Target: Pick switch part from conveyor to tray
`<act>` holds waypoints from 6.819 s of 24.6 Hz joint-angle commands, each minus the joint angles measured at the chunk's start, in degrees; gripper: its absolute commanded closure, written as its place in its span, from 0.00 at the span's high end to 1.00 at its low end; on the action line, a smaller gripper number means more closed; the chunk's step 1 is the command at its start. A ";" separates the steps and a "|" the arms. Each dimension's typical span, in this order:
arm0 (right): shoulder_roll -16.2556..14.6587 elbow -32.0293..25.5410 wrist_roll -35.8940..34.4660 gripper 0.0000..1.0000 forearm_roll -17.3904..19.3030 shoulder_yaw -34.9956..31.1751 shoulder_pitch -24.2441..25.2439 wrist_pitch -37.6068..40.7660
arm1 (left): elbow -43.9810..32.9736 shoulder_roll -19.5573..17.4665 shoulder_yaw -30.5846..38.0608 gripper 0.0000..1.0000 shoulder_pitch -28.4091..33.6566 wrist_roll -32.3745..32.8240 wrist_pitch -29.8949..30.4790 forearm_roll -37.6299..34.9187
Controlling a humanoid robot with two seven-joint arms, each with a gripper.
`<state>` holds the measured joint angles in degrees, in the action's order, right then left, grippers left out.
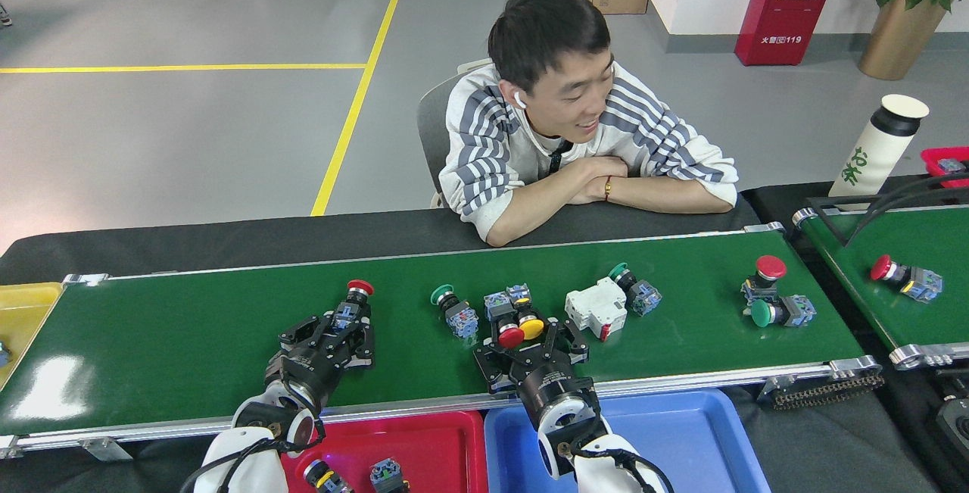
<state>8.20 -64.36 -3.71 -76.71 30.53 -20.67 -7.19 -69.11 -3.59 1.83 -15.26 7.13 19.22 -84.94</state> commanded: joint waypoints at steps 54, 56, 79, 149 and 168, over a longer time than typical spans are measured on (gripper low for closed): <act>-4.87 -14.75 0.98 0.99 -3.09 -6.98 13.91 -21.55 | -19.31 2.19 5.91 1.00 17.02 -0.19 -7.71 -4.00; -4.16 -12.63 0.98 0.99 -3.09 -7.77 12.33 -21.55 | -14.82 2.19 4.94 1.00 13.50 -0.19 -8.24 -4.09; -2.40 6.53 1.86 0.21 1.04 -8.12 -3.85 -20.23 | 1.79 -3.70 5.47 0.05 -0.30 -1.33 -1.82 0.39; 1.02 -0.42 6.26 0.46 2.54 9.02 -0.51 -14.25 | 6.62 -4.93 8.10 0.06 0.40 -6.95 -6.04 -4.35; -6.71 -24.85 5.99 1.00 1.57 10.43 13.29 21.43 | -22.29 -11.08 15.57 0.06 23.96 -4.93 10.92 13.31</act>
<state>1.50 -87.85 3.28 -75.04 40.99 -7.32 7.63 -88.96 -14.61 16.93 8.29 2.29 28.77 -71.98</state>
